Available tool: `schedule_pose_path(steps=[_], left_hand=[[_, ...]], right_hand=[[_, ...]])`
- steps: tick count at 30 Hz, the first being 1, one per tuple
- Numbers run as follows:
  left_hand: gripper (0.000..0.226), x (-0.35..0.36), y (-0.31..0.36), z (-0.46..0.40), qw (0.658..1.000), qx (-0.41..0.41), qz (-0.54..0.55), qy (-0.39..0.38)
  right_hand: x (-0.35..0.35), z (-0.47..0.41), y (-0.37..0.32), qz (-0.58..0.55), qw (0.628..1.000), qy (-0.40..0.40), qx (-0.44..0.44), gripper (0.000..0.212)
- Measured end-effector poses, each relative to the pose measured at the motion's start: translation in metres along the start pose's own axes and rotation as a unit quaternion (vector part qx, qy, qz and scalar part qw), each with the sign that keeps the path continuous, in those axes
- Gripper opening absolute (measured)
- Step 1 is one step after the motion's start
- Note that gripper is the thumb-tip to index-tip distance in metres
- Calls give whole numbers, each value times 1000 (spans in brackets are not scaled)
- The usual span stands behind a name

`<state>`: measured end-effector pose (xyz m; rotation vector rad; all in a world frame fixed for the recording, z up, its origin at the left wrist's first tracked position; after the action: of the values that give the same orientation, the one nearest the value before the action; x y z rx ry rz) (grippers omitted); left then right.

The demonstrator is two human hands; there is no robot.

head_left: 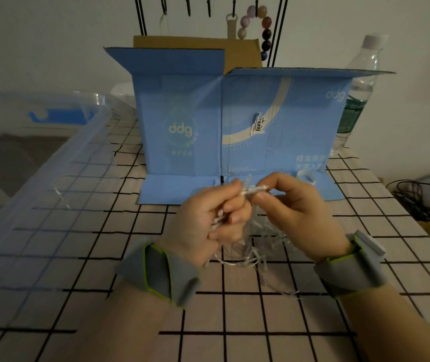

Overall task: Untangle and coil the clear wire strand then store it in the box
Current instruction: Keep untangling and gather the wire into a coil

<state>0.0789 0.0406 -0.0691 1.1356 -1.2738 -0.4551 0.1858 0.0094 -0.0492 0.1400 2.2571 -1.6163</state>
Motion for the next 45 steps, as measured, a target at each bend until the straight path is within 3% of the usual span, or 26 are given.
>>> schedule_pose_path(steps=[5, 8, 12, 15, 19, 22, 25, 27, 31, 36, 39, 45], left_hand=[[36, -4, 15, 5, 984, 115, 127, -52], [44, 0, 24, 3, 955, 170, 223, -96], [47, -25, 43, 20, 959, 214, 173, 66], [47, -17, 44, 14, 956, 254, 139, 49], [56, -8, 39, 13, 952, 274, 105, 84], [48, -9, 32, 8, 966, 234, -1, 110], [41, -16, 21, 6, 959, 184, -139, 165], [39, -17, 22, 8, 937, 146, -247, 199], [36, -14, 28, 13, 846, 79, -460, 258], [33, -5, 26, 12, 801, 97, -535, 250], [37, -1, 25, 13, 810, 94, -534, 223], [39, 2, 20, 9, 879, 31, -443, 176]], right_hand=[[-11, 0, 1, -43, 998, 47, 10, 10], [-9, 1, 0, -50, 997, 56, 30, 7], [-11, 2, 3, -34, 996, 51, 57, 16], [-7, -1, 6, 73, 996, 34, 48, 16], [12, -2, 8, 251, 965, -68, 13, 31], [35, -2, 7, 339, 926, -167, -10, 31], [43, -1, 0, 339, 921, -189, -34, 27], [35, -1, -5, 300, 940, -160, -13, 16], [25, 1, -11, 240, 962, -127, -2, 8], [19, 2, -15, 211, 973, -90, -26, 12], [10, 2, -17, 183, 981, -42, -39, 10], [0, 4, -18, 168, 984, 39, -49, 14]])
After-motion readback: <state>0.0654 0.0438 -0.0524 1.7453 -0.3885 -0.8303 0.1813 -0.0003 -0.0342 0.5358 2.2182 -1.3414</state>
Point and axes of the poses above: each hand's wrist, its own z-axis away from the middle knuckle, its own x-axis out of the palm, y = z × x, the point moved 6 cm from there along -z, towards the middle knuckle, and after that the axes turned 15 degrees about -y, right-handed, at the moved point
